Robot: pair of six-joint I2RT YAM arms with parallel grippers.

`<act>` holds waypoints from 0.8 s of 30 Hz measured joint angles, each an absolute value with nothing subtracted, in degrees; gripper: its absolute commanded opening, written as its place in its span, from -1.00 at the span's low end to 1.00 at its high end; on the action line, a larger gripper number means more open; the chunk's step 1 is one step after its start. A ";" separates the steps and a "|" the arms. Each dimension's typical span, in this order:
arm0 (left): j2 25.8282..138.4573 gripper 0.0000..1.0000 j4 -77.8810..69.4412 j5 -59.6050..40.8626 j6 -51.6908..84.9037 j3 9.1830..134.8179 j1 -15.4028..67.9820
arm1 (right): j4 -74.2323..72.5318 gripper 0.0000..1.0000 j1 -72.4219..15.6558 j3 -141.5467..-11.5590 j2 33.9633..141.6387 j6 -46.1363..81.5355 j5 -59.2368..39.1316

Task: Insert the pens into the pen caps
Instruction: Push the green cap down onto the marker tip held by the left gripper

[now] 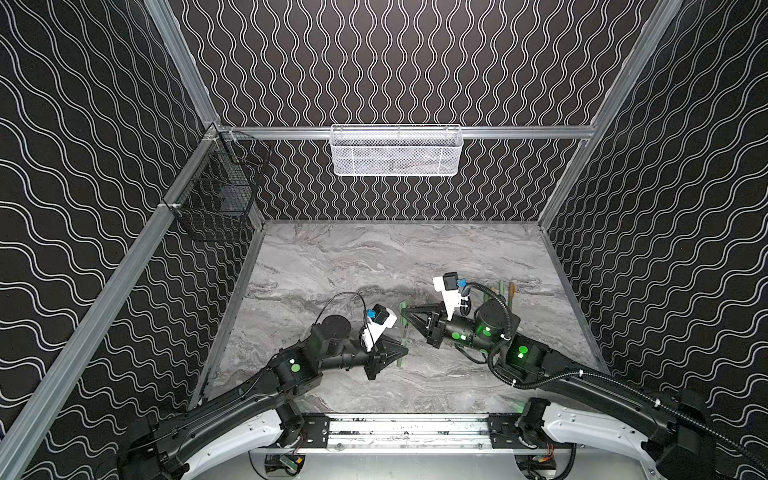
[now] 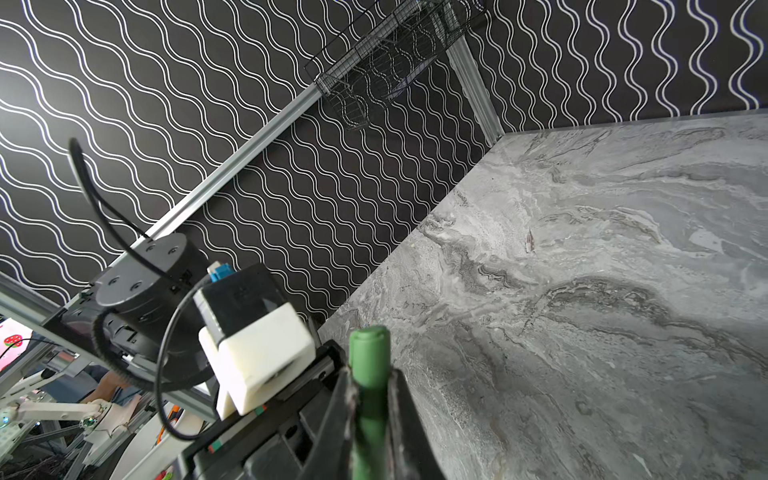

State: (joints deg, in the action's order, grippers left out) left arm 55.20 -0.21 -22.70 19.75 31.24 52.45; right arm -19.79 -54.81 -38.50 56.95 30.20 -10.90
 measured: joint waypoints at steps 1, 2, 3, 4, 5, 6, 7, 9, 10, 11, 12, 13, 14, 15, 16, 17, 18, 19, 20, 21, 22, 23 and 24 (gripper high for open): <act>55.37 -1.00 -0.27 -22.72 19.75 31.24 52.45 | -19.49 -0.93 -54.81 -38.76 56.82 29.89 -10.59; 55.53 -1.00 -0.27 -22.72 19.75 31.24 52.45 | -19.35 -0.93 -54.83 -39.05 56.69 29.52 -10.28; 55.68 -1.00 -0.25 -22.72 19.75 31.24 52.45 | -19.20 -0.93 -54.83 -39.38 56.49 29.34 -10.00; 55.79 -1.00 -0.25 -22.65 19.79 31.20 52.45 | -19.14 -0.93 -54.83 -39.70 56.27 29.32 -10.02; 55.86 -1.00 -0.23 -22.48 19.79 31.20 52.38 | -19.11 -0.93 -54.85 -40.01 56.01 29.28 -10.00; 55.88 -1.00 -0.21 -22.48 19.79 31.16 52.34 | -19.09 -0.93 -54.85 -40.21 55.81 29.08 -10.00; 55.88 -1.00 -0.21 -22.50 19.79 31.16 52.34 | -19.05 -0.93 -54.87 -40.36 55.61 28.86 -9.98; 55.83 -1.00 -0.21 -22.50 19.79 31.16 52.34 | -18.57 -0.93 -54.85 -40.64 55.40 28.82 -9.78; 55.81 -1.00 -0.19 -22.48 19.79 31.16 52.34 | -18.22 -0.93 -54.85 -40.69 55.31 28.62 -9.78; 55.79 -1.00 -0.21 -22.50 19.79 31.16 52.34 | -17.87 -0.93 -54.85 -40.69 55.29 28.51 -9.76; 55.77 -1.00 -0.21 -22.50 19.79 31.16 52.34 | -17.63 -0.93 -54.85 -40.69 55.31 28.42 -9.76; 55.70 -1.00 -0.14 -22.48 19.79 31.16 52.34 | -17.39 -0.93 -54.87 -40.69 55.31 28.42 -9.76; 55.61 -1.00 -0.12 -22.48 19.79 31.16 52.34 | -17.34 -0.93 -54.85 -40.66 55.33 28.42 -9.78; 55.51 -1.00 -0.14 -22.50 19.79 31.16 52.34 | -17.39 -0.93 -54.85 -40.62 55.37 28.42 -9.78; 55.46 -1.00 -0.16 -22.48 19.79 31.16 52.34 | -17.41 -0.93 -54.85 -40.51 55.42 28.42 -9.78; 55.44 -1.00 -0.19 -22.48 19.79 31.16 52.31 | -17.41 -0.93 -54.85 -40.42 55.51 28.42 -9.80; 55.44 -1.00 -0.12 -22.48 19.79 31.16 52.29 | -17.43 -0.93 -54.85 -40.34 55.64 28.42 -9.80; 55.40 -1.00 -0.12 -22.48 19.79 31.16 52.27 | -17.47 -0.93 -54.85 -40.18 55.77 28.45 -9.82; 55.37 -1.00 -0.12 -22.48 19.79 31.16 52.23 | -17.50 -0.93 -54.87 -40.10 55.90 28.45 -9.85; 55.27 -1.00 -0.12 -22.48 19.79 31.16 52.21 | -17.52 -0.93 -54.92 -39.99 56.07 28.47 -9.93; 55.16 -1.00 -0.12 -22.48 19.79 31.16 52.18 | -17.52 -0.93 -54.92 -39.88 56.25 28.47 -10.07; 54.98 -1.00 -0.12 -22.48 19.79 31.16 52.14 | -17.54 -0.93 -54.98 -39.79 56.36 28.47 -10.15; 54.78 -1.00 -0.10 -22.41 19.81 31.16 52.12 | -17.56 -0.93 -55.00 -39.72 56.47 28.53 -10.31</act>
State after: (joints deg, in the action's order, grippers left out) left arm 54.78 -0.10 -22.41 19.81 31.16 52.12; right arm -17.56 -55.00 -39.72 56.47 28.53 -10.31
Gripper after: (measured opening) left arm 0.104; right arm 0.129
